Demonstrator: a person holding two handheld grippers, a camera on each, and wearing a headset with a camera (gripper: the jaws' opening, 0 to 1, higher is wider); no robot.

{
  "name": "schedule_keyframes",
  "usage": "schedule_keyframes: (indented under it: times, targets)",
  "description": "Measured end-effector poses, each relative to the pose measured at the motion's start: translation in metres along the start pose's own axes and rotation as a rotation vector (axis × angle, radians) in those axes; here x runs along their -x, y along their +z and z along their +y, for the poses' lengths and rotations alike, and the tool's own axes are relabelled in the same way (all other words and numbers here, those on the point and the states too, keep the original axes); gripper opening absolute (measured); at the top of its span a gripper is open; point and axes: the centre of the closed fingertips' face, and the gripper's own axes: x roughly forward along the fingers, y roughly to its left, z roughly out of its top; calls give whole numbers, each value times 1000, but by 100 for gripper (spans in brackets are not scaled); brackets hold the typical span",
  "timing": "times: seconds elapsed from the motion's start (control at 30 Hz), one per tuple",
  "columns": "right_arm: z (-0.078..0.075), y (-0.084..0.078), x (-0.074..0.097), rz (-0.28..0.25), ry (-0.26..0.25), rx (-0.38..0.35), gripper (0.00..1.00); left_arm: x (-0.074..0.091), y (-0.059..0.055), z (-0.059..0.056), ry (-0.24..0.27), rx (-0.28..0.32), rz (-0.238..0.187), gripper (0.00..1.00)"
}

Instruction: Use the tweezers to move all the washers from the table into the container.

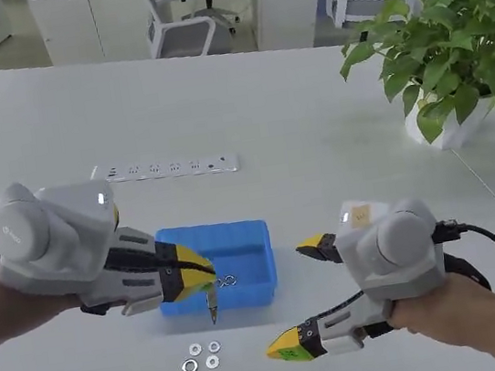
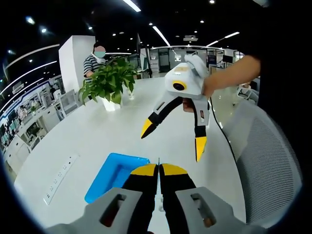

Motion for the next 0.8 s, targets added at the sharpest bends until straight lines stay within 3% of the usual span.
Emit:
schedule_keyframes:
  times: [0.4,0.5,0.8]
  targets:
    - [7,-10,1,21,22,-10,96,-3,-11,-11,-15,17,-6,6]
    - [8,-11,3,11,21,-24,100,-4,-13,-13,-16,24,-8,6]
    - [10,-17,11,-26,13,-65,100,-4,-18,-17,-19,41,-20,6]
